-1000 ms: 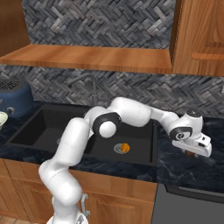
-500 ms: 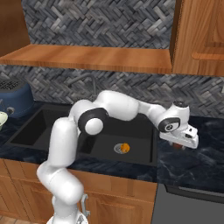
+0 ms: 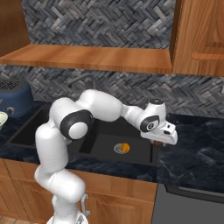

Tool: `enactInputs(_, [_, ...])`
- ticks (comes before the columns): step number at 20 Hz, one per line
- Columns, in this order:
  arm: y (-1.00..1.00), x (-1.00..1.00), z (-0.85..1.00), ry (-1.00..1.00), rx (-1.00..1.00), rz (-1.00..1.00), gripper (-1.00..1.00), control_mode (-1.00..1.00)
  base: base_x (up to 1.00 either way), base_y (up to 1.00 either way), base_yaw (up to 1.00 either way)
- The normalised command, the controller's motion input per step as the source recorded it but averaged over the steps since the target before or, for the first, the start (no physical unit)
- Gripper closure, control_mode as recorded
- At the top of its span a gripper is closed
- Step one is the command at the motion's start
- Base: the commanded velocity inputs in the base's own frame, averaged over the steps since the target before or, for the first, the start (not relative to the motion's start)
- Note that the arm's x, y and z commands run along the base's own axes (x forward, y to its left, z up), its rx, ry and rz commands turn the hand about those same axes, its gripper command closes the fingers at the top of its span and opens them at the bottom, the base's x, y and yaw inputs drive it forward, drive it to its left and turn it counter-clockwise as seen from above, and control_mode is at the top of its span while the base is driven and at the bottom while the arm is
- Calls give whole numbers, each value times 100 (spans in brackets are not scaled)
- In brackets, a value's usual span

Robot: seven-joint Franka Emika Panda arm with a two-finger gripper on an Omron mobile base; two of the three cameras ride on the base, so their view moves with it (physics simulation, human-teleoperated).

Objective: There is a mixed pile of frozen fruits and vegetables on the counter. Locate all the frozen vegetables and place the items in a bowl on the counter. Take all the frozen fruits and defrost them in a running sink.

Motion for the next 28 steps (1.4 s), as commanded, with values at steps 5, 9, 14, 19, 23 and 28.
enactInputs(5, [78,7,0,5,-2,6,100,-100,0,0,0])
enactInputs(9, [69,15,0,6,0,5,100,-100,0,0,0])
enactInputs(14, [51,23,0,7,0,3,100,-100,0,0,0])
enactInputs(19, [22,31,0,6,2,0,100,-100,0,0,0])
enactInputs(23, [8,32,-3,5,3,0,100,-100,0,0,0])
enactInputs(28, [10,29,-15,4,2,1,100,-100,0,0,0])
